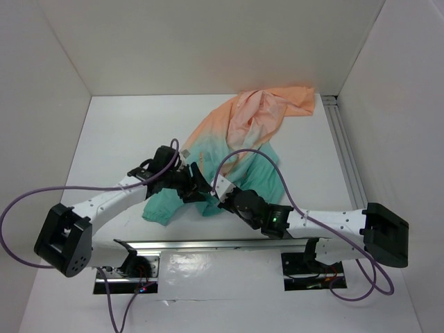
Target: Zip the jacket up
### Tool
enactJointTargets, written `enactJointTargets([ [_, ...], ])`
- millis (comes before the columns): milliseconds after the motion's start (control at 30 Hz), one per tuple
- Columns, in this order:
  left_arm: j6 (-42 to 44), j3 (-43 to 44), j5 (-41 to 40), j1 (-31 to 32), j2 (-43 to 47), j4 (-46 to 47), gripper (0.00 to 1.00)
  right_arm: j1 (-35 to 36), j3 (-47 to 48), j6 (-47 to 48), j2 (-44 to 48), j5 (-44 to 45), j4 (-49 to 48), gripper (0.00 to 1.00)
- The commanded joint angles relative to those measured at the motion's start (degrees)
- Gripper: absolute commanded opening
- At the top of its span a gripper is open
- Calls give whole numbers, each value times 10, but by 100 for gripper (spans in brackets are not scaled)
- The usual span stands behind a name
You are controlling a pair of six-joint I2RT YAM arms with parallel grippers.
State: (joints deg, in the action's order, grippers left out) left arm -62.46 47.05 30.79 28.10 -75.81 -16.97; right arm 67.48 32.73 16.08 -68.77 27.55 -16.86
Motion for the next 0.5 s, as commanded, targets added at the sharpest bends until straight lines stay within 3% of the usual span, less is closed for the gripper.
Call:
enactJointTargets([
  [0,-66,-54,-35,16,43,133,63,-3,26,-11,-2,-1,-5,0],
  [467,-49,-97,-67,50,37,287,67,-9,26,-17,-2,-1,-5,0],
])
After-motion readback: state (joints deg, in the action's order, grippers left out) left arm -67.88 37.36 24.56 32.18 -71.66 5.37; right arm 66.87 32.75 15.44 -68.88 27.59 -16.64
